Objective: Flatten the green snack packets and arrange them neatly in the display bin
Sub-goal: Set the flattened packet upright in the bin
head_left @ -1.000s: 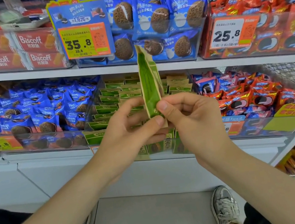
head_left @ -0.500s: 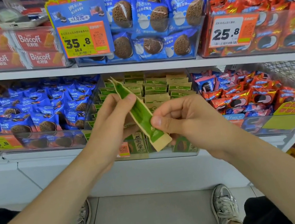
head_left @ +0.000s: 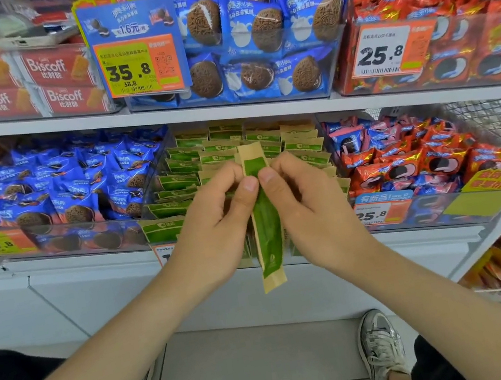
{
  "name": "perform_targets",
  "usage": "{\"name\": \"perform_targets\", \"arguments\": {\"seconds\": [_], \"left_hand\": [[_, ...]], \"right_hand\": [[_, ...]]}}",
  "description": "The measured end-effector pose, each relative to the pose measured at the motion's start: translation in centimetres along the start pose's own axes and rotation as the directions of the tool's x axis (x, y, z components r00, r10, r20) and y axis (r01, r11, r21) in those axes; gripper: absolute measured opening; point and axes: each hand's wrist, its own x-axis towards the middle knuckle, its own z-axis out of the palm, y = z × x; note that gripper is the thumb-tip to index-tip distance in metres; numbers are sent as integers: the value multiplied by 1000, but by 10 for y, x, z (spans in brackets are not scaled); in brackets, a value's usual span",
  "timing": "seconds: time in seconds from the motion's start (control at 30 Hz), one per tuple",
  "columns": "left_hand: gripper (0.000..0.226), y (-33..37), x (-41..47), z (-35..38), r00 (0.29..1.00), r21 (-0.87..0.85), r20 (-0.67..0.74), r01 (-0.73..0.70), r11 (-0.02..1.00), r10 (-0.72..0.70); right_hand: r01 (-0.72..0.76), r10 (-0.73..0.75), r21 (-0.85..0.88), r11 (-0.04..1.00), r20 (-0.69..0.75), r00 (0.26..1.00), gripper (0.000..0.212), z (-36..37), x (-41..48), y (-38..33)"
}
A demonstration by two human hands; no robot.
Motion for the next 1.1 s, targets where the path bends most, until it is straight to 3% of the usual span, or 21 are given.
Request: {"name": "perform_targets", "arguments": {"seconds": [0.1, 0.2, 0.3, 0.4, 0.43, 0.5, 0.57, 0.7, 0.9, 0.97, 1.03, 1.1], "left_hand": [[30, -2, -1, 0, 999, -23, 22, 36, 999, -36], [26, -3, -1, 0, 996, -65, 50, 81, 995, -77], [27, -4, 0, 0, 993, -106, 60, 105, 989, -99], [25, -7, 1, -7, 984, -108, 109, 156, 982, -144], [25, -7, 2, -11, 981, -82, 134, 153, 985, -141], [23, -8, 3, -17, 977, 22, 187, 103, 994, -105], [20, -8, 2, -17, 967, 107, 242, 57, 993, -81], [22, -5, -5, -8, 943, 73, 310, 105, 992, -123], [15, -8, -4, -12, 867, 86, 426, 248, 965, -260], [15, -10, -4, -13, 871, 99, 422, 231, 968, -251], [17, -9, -2, -14, 887, 93, 397, 218, 971, -237], [19, -9, 0, -15, 902, 71, 363, 224, 972, -235]], "right_hand": [[-153, 148, 167, 974, 45, 988, 33, -2, 3, -1], [-349, 323, 407, 844, 134, 937, 36, -2, 0, -7], [-313, 293, 333, 889, 110, 950, 37, -2, 0, -5], [-267, 252, 298, 916, 90, 964, 23, -13, 6, -7], [-234, 214, 256, 938, 104, 971, 33, -20, 9, -7], [-108, 106, -2, 994, 198, 974, 46, -35, 15, -2], [-56, 87, -102, 993, 336, 938, 39, -45, 19, 4], [-113, 98, 9, 994, 431, 897, 44, -60, 23, 16], [-70, 79, -37, 997, 351, 933, 33, -75, 29, 20], [-130, 111, 13, 991, 435, 894, 26, -79, 27, 15], [-195, 142, 45, 980, 532, 834, 36, -80, 25, 11], [-218, 146, 71, 973, 539, 830, 42, -82, 25, 9]]}}
